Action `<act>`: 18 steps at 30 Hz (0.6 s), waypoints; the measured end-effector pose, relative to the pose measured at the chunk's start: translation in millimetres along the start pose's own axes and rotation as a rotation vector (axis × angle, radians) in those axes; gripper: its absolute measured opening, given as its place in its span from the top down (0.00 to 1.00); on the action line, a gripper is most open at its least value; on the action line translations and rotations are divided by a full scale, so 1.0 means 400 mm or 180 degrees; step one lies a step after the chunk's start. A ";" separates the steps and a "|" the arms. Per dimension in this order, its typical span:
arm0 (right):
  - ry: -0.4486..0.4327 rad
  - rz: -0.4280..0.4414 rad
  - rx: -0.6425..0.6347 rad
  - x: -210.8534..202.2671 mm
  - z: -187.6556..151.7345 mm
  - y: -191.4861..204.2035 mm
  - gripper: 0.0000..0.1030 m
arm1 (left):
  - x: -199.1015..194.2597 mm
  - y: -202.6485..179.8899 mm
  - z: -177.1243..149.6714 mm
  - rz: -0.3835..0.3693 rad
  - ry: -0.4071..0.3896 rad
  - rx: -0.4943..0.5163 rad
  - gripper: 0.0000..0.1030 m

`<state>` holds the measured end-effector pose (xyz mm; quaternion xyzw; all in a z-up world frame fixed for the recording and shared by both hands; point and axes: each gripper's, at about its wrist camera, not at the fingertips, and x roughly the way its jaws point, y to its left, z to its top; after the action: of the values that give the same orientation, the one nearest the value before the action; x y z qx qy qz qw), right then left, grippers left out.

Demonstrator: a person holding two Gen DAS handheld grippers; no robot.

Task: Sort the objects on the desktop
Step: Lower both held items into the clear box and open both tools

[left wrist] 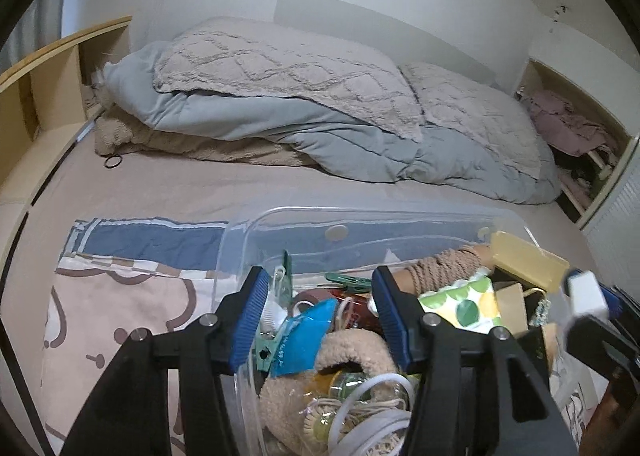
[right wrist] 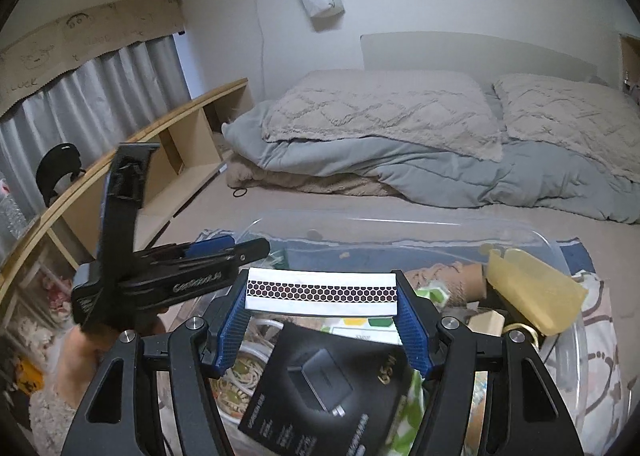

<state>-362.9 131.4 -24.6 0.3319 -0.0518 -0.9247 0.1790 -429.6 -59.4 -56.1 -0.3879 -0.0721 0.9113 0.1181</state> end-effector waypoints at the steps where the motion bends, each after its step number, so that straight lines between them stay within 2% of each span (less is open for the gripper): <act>1: 0.0008 0.0001 0.0005 0.002 0.002 0.002 0.35 | -0.002 0.002 0.001 -0.0032 0.0002 -0.0004 0.48; 9: 0.0238 -0.0018 0.0052 0.057 0.032 0.024 0.35 | -0.035 0.027 0.007 -0.0050 -0.0073 -0.0036 0.48; 18: 0.0753 -0.0097 0.0041 0.178 0.051 0.075 0.35 | -0.083 0.050 0.012 0.0069 -0.0225 0.0060 0.48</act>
<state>-417.8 76.8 -44.7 0.4406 -0.0313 -0.8814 0.1676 -414.1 -87.9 -34.2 -0.3551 -0.0633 0.9262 0.1093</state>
